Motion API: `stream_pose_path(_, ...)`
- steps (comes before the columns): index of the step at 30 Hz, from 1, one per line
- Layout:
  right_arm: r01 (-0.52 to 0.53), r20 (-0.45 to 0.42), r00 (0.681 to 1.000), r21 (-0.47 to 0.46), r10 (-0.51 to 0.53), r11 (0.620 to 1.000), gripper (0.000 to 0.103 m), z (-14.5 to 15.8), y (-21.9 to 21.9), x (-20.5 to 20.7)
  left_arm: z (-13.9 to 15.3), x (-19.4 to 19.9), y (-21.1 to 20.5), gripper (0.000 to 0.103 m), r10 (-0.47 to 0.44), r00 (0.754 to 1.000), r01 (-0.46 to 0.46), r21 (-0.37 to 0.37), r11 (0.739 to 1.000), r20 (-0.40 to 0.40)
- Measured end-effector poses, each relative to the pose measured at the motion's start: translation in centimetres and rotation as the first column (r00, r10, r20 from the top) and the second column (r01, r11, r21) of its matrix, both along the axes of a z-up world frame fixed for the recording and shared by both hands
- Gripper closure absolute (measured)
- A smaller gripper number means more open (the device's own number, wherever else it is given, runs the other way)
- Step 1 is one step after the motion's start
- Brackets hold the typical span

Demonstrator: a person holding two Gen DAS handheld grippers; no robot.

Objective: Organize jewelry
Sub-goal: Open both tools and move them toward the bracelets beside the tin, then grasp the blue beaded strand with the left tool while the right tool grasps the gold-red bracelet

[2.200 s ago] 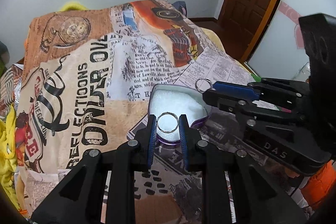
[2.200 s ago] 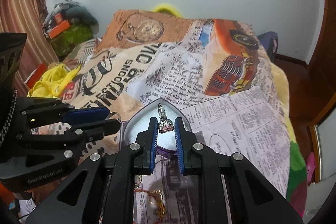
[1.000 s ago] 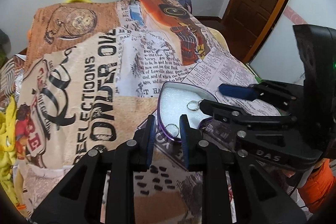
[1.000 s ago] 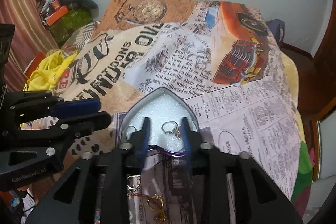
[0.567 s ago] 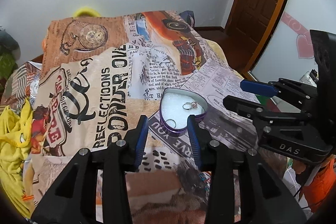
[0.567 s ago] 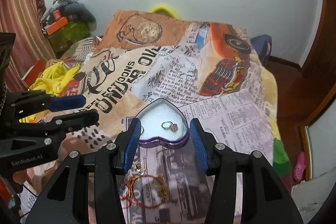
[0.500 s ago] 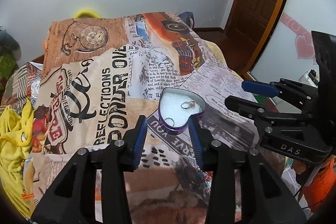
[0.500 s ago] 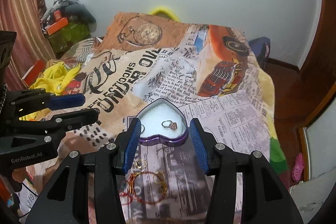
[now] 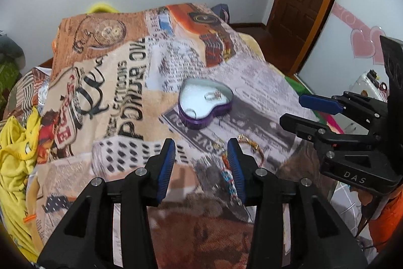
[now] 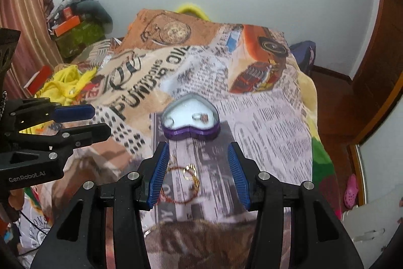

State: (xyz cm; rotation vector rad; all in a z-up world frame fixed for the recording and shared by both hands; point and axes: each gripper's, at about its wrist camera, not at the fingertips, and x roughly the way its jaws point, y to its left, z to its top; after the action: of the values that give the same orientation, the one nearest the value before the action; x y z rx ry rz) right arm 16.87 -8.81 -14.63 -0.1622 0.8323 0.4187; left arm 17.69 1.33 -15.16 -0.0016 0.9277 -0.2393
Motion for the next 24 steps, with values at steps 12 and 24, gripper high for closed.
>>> stream_pose_path(12,0.025,-0.087,0.996,-0.022,-0.026,0.999,0.058,-3.7,-1.9,-1.6,-6.0,-1.3,-2.9,0.061,-0.052,0.991,0.056,0.032,0.998,-0.121)
stream_pose_path(24,0.038,-0.154,0.987,-0.009,-0.039,0.999,0.058,-6.0,-3.0,-1.5,-8.3,-0.5,-3.8,0.08,-0.089,0.986,0.099,0.059,0.993,-0.142)
